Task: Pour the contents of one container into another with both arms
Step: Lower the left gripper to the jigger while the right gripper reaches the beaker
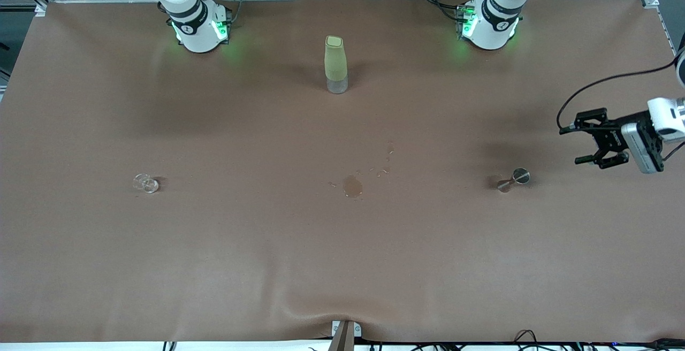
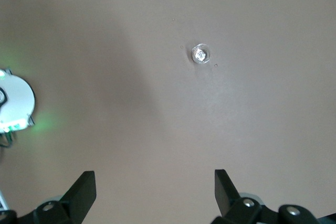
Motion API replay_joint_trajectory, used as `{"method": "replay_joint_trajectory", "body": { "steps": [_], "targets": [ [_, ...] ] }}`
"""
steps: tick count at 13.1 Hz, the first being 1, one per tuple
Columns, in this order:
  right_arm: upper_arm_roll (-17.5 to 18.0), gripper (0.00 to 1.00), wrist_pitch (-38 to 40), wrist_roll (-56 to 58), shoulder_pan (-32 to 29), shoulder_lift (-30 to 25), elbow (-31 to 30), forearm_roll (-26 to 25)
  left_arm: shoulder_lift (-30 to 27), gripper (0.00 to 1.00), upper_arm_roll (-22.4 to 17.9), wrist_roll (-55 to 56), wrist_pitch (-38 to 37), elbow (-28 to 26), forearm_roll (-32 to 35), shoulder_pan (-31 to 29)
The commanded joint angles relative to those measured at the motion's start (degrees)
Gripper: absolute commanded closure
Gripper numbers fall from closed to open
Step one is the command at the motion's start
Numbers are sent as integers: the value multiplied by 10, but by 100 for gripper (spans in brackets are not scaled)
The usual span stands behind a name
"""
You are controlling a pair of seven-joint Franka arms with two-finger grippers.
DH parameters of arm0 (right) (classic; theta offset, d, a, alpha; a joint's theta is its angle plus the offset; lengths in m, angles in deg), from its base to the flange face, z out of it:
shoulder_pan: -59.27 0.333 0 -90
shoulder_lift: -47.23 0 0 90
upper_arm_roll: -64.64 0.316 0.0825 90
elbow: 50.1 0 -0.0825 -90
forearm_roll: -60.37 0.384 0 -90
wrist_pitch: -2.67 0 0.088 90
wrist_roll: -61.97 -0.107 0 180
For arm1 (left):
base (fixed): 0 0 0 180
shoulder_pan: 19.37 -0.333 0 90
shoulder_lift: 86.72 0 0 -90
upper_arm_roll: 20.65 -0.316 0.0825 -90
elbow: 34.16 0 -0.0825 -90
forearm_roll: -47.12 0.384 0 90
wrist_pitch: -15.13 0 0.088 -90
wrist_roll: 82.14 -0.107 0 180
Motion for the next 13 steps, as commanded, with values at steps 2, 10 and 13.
{"method": "replay_joint_trajectory", "body": {
  "steps": [2,10,13],
  "targets": [
    [-21,0,-66,107,2,-8,-40,-6,80,0,6,-144,0,29,-37,-26],
    [-119,0,-115,398,-14,161,-59,254,243,0,9,-471,-11,88,-123,-49],
    [-119,0,-100,512,-44,251,-57,365,276,0,13,-533,-39,86,-159,-43]
  ]
}}
